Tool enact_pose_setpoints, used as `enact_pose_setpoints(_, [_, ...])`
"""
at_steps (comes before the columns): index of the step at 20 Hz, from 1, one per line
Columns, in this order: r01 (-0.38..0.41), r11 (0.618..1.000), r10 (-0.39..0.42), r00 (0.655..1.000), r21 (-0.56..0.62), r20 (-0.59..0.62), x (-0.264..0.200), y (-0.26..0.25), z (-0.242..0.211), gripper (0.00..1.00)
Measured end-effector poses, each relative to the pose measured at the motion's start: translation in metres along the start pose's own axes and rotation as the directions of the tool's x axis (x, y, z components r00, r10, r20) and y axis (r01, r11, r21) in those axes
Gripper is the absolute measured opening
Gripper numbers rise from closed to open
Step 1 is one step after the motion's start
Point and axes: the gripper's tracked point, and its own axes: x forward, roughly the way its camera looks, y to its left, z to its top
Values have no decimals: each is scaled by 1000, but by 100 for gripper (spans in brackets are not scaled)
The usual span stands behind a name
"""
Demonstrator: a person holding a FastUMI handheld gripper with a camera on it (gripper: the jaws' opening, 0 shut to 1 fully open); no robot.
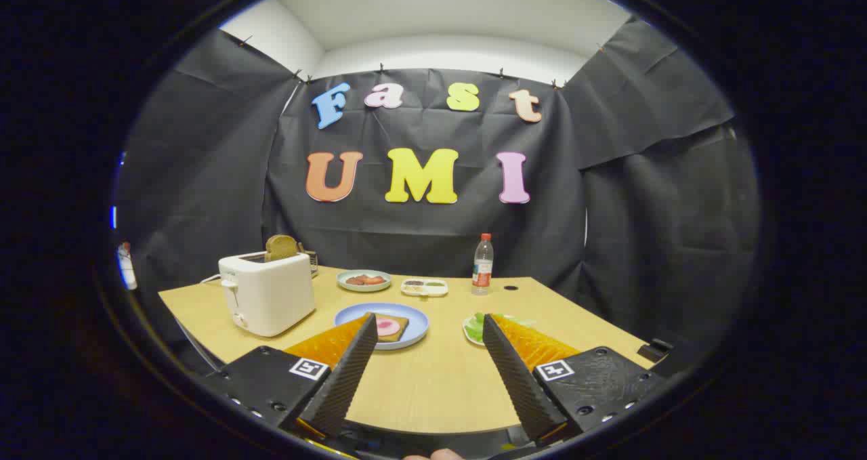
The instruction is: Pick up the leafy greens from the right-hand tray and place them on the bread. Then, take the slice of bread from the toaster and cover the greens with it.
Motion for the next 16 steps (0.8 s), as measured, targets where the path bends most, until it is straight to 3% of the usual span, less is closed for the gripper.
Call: enact_pose_setpoints(16, [7, 999, -7, 1000, 41, -13, 3, -4, -3, 95])
